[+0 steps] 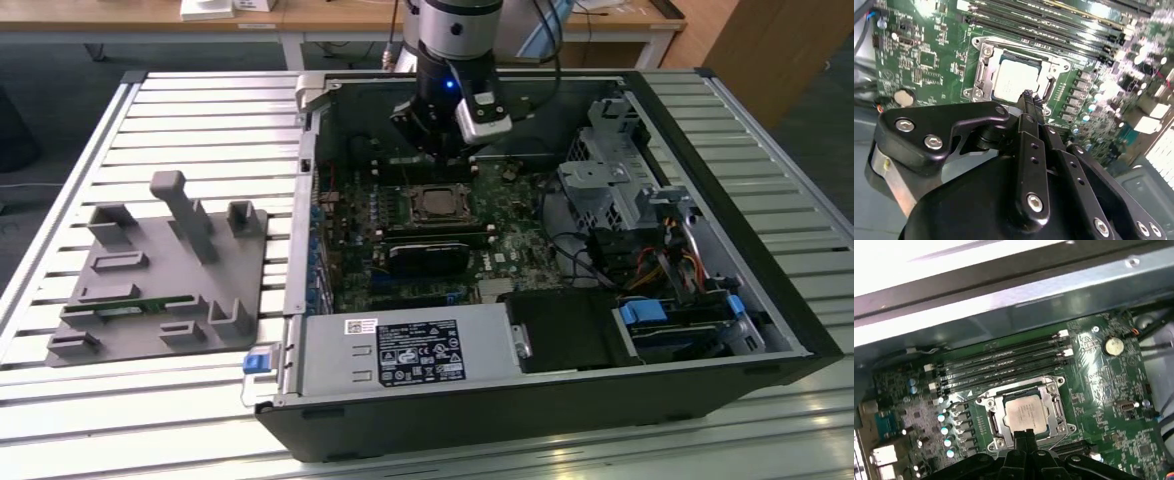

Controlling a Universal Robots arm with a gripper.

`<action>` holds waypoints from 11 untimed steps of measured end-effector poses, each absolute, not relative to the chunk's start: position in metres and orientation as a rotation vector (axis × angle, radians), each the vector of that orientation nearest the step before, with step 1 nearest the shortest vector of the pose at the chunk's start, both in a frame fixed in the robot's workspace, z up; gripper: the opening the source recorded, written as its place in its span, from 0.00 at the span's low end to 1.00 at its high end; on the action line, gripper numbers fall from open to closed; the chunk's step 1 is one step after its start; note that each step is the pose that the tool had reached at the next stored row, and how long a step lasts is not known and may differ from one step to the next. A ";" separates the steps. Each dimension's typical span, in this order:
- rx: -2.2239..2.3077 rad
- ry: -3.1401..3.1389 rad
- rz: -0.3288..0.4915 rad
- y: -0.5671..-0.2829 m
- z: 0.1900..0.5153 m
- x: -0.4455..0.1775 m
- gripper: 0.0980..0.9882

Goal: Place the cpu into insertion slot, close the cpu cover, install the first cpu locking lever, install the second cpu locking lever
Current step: 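Install the first cpu locking lever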

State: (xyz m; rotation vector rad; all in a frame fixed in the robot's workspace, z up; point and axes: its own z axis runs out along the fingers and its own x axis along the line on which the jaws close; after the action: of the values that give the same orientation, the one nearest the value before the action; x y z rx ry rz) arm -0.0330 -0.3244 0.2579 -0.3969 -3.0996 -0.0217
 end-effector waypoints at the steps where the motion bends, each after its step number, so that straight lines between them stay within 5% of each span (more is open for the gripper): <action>1: -0.369 -3.103 -0.021 -0.324 0.258 -0.033 0.01; 11: -0.118 -3.120 -0.045 -0.324 0.257 -0.033 0.01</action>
State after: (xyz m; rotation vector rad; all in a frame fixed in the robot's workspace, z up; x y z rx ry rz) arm -0.0330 -0.3244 0.2572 -0.1177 -3.1204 -0.0453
